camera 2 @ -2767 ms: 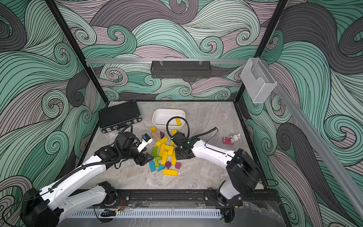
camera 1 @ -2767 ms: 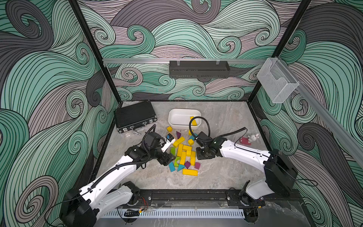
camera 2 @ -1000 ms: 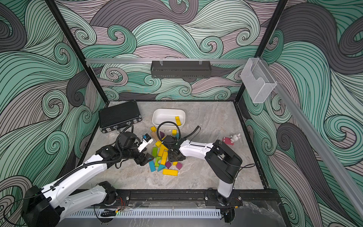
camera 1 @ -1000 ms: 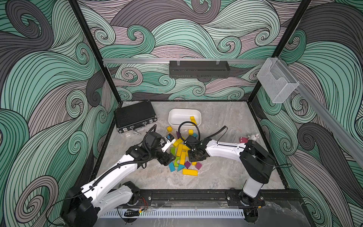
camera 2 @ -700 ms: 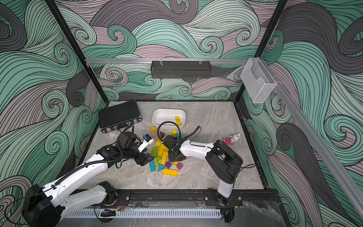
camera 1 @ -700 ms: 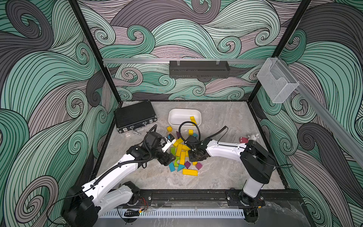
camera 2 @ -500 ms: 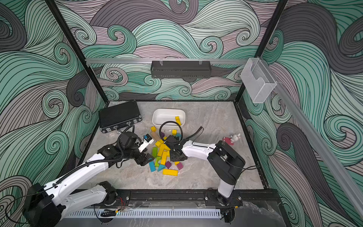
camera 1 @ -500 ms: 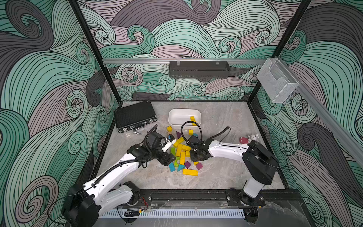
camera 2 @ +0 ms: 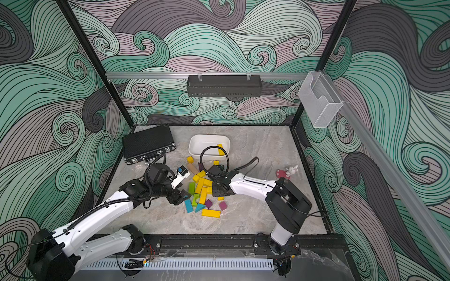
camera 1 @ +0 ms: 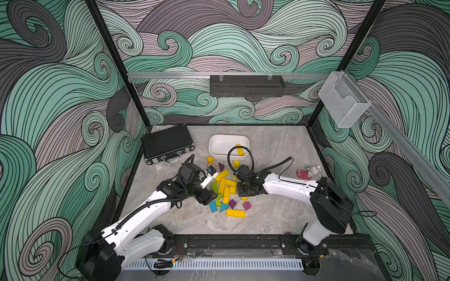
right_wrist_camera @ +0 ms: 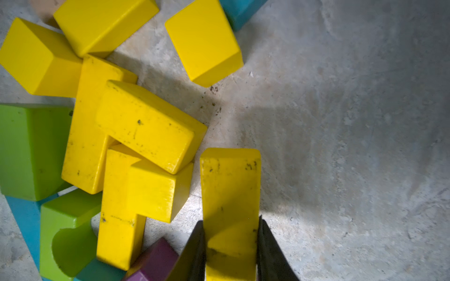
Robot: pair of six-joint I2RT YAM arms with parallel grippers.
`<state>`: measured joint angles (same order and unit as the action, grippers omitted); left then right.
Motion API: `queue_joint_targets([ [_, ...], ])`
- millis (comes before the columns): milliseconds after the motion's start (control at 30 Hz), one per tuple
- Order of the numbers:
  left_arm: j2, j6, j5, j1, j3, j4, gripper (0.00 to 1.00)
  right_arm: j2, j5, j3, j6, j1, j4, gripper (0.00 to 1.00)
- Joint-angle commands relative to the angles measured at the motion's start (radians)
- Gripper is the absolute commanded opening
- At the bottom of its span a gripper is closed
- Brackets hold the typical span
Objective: Pick out the yellow building blocks
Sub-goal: Pick up the building block from the center of the board, then place the building block in the storage box.
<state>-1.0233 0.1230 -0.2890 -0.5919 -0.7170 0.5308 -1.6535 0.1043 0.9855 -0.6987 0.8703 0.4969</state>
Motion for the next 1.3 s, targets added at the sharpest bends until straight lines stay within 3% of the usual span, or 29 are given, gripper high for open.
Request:
queue_joint_targets([
  [0, 0.018, 0.007, 0.005, -0.006, -0.013, 0.004, 0.79, 0.026, 0.033, -0.009, 0.010, -0.005, 0.017, 0.15],
  [267, 0.011, -0.001, 0.010, -0.006, -0.036, 0.006, 0.79, 0.068, 0.054, 0.011, 0.035, -0.008, 0.061, 0.14],
  [600, -0.017, -0.005, 0.073, -0.006, -0.140, -0.028, 0.79, 0.098, 0.051, 0.155, 0.140, -0.029, 0.142, 0.14],
  [867, -0.118, 0.031, 0.266, -0.004, -0.245, -0.091, 0.79, 0.036, 0.000, 0.285, 0.212, -0.094, 0.143, 0.14],
  [1267, -0.297, 0.031, 0.276, 0.051, -0.364, -0.166, 0.79, -0.104, -0.069, 0.444, 0.242, -0.158, 0.144, 0.14],
])
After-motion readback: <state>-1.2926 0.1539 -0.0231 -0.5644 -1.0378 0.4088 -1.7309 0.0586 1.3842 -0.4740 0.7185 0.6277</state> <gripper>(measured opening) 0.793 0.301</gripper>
